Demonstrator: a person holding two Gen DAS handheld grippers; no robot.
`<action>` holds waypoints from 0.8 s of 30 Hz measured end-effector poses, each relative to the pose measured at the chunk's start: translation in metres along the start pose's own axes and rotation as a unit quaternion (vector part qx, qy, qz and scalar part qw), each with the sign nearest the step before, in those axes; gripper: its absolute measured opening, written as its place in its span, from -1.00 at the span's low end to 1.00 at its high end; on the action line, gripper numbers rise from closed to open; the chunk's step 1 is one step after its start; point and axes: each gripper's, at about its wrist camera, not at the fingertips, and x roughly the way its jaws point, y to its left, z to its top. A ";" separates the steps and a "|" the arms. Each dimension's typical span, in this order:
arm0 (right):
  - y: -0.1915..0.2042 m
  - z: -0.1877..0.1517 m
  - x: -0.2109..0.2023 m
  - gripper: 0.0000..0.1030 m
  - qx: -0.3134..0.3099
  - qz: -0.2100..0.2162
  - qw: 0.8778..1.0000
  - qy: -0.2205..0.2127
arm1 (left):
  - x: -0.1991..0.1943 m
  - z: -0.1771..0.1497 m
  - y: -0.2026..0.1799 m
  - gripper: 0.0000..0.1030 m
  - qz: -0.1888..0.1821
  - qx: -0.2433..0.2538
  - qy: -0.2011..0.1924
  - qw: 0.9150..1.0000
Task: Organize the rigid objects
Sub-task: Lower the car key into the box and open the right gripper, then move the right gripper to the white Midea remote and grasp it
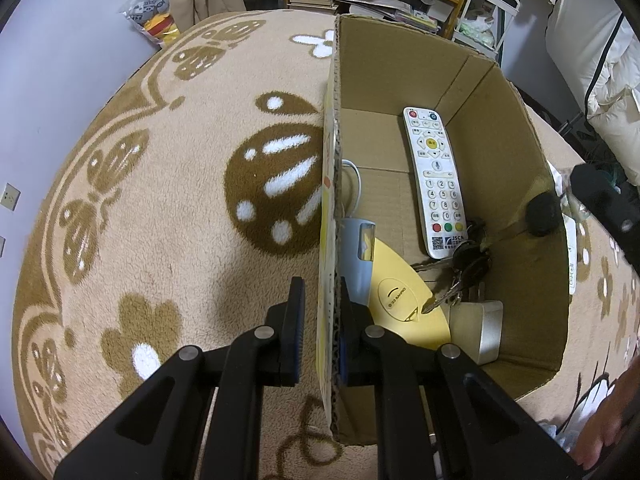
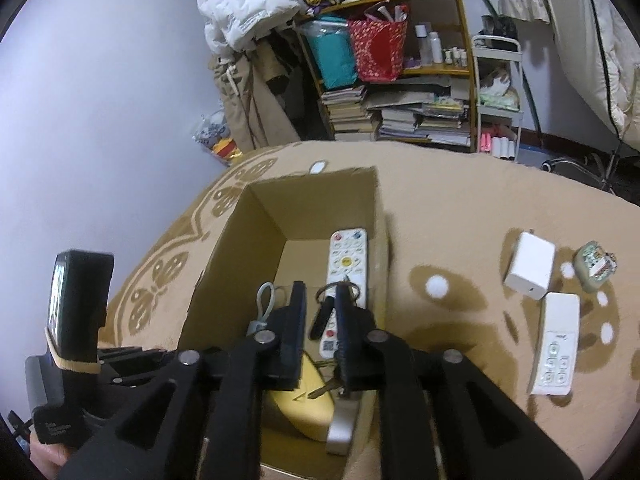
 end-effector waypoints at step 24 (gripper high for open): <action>-0.114 0.013 -0.030 1.00 0.062 -0.177 0.982 -0.029 | -0.001 0.000 0.000 -0.75 0.001 -0.001 0.001 1.000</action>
